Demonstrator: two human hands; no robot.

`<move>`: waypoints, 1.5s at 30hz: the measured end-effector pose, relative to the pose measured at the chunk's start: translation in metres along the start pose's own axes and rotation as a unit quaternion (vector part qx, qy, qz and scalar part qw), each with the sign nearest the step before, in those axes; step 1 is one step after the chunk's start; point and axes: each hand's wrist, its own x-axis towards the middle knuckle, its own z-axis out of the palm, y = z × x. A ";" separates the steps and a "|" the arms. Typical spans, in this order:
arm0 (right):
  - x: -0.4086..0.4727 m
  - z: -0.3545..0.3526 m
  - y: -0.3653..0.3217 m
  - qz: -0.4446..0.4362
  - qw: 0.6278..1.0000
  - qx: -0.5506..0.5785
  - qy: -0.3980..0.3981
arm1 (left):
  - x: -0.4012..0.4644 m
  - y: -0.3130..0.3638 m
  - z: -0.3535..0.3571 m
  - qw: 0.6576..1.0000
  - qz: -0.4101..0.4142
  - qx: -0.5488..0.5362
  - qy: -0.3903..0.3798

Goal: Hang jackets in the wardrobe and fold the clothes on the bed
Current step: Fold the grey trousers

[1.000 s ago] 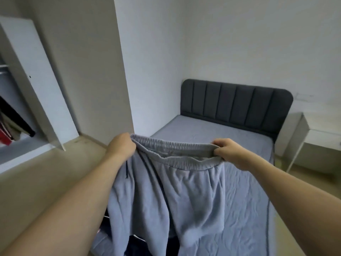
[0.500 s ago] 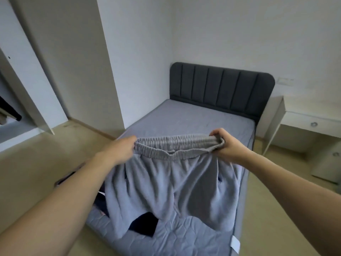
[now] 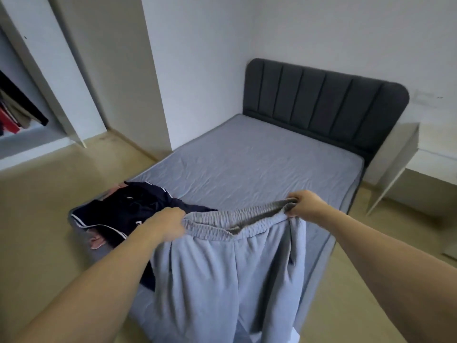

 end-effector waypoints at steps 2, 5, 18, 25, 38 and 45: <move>0.037 -0.003 0.009 -0.046 0.997 0.023 0.051 | 0.010 0.014 -0.003 0.995 -0.026 0.068 0.066; 0.071 -0.019 0.010 -0.126 0.982 0.056 0.132 | 0.014 0.026 -0.019 0.969 -0.035 0.170 0.175; 0.086 0.136 0.159 0.080 0.975 0.132 0.161 | 0.009 0.069 0.212 0.943 -0.031 0.274 0.186; 0.144 0.434 0.343 0.332 0.693 0.616 0.174 | 0.075 0.042 0.560 0.973 -0.129 0.149 -0.117; 0.172 0.569 0.445 0.103 0.719 0.680 0.101 | 0.118 0.027 0.691 0.990 -0.103 0.087 0.032; 0.170 0.565 0.444 0.105 0.699 0.694 0.135 | 0.133 0.019 0.691 0.981 -0.052 0.147 0.117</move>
